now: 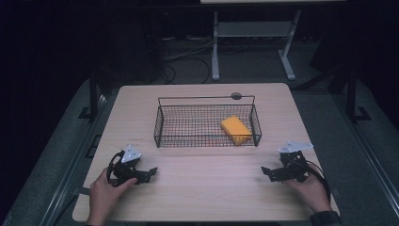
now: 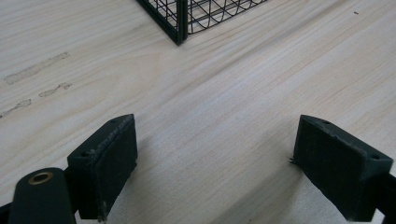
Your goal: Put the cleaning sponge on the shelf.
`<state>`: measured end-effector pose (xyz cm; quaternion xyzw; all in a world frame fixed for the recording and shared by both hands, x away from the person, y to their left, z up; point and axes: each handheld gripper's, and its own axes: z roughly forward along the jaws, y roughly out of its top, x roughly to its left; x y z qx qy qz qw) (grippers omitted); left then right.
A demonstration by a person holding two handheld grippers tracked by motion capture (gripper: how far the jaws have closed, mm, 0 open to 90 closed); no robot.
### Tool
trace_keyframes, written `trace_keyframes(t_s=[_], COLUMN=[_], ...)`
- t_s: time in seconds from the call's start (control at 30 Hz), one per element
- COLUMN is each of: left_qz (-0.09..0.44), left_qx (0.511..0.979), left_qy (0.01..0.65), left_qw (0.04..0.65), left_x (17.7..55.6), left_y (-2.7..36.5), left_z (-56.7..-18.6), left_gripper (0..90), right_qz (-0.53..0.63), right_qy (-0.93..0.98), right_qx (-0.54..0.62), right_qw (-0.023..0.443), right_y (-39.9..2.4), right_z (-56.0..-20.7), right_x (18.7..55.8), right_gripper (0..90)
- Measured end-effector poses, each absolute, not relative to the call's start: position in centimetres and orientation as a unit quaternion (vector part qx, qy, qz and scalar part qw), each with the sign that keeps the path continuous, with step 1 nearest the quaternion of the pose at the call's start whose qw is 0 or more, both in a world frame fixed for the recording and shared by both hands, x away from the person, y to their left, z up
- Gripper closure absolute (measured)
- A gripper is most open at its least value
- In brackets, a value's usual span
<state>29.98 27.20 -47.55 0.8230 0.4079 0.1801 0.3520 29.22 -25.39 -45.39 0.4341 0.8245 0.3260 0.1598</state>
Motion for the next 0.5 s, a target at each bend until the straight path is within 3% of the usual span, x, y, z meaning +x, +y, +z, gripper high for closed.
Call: trace_keyframes(t_s=[0.5], left_qz=[0.18], left_qx=[0.823], left_qy=[0.408], left_qw=[0.352], left_x=[30.0], left_y=[27.2], left_z=[-47.5], left_gripper=[12.8], right_qz=[0.308], right_qy=[0.827], right_qx=[0.44], right_qw=[0.168], right_y=[-25.9], right_z=[-46.7], right_x=[28.4], right_gripper=[3.2])
